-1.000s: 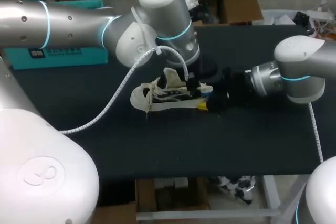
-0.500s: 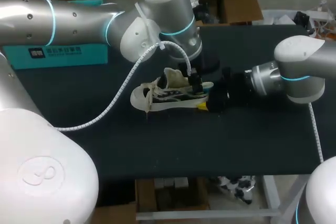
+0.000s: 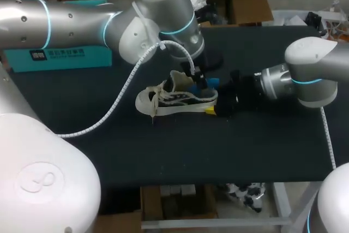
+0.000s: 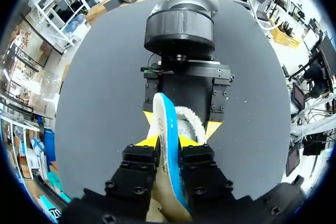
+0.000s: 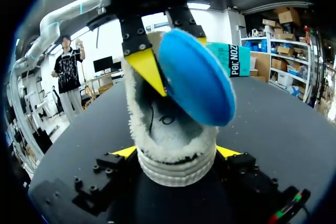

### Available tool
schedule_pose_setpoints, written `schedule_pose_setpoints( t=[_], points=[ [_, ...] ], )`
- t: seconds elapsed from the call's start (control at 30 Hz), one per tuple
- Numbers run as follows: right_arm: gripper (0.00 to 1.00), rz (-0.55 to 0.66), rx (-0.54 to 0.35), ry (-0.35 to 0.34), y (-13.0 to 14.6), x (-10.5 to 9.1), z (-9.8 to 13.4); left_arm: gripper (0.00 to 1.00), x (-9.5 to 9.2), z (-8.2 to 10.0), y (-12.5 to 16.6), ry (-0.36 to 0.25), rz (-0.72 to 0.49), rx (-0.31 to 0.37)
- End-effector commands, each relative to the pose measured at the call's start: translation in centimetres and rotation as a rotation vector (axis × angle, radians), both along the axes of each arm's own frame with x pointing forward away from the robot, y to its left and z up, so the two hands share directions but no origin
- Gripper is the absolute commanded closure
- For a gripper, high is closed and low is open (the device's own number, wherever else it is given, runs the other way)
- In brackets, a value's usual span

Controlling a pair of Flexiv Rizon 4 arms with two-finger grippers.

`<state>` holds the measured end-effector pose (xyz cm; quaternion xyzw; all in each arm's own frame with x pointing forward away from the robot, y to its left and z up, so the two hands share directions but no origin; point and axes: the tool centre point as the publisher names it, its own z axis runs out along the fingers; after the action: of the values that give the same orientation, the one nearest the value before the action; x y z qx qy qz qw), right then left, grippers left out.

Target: Open the shoe tongue, take the insole out of the shoe, put the insole back into the shoe, and pack the shoe into the shoebox

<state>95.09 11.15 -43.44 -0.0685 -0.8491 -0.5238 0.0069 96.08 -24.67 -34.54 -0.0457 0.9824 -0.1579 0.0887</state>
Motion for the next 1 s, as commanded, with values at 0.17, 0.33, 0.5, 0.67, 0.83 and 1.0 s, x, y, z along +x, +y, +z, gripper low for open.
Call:
schedule_pose_setpoints(
  t=[0.17,0.33,0.5,0.67,0.83,1.0],
  points=[
    [1.0,0.004,0.002,0.002,0.2,0.2,-1.0,1.0,0.2,1.1,0.7,0.015,-0.008,-0.04],
    [1.0,0.004,0.002,0.002,0.2,0.2,-1.0,1.0,-0.6,2.8,0.8,0.039,-0.04,-0.103],
    [1.0,0.005,0.001,-0.003,-0.1,0.2,-0.6,1.0,-1.7,4.9,0.4,0.076,-0.086,-0.186],
    [0.0,0.0,-0.01,-0.027,-0.6,-0.1,-0.3,1.0,-2.8,6.8,-0.2,0.137,-0.161,-0.272],
    [0.0,-0.012,-0.026,-0.036,-2.0,-0.8,0.3,1.0,-3.9,9.4,-0.5,0.184,-0.224,-0.365],
    [0.0,-0.031,-0.068,-0.044,-4.2,-1.7,1.7,1.0,-4.7,12.4,-0.5,0.223,-0.296,-0.462]
  ],
)
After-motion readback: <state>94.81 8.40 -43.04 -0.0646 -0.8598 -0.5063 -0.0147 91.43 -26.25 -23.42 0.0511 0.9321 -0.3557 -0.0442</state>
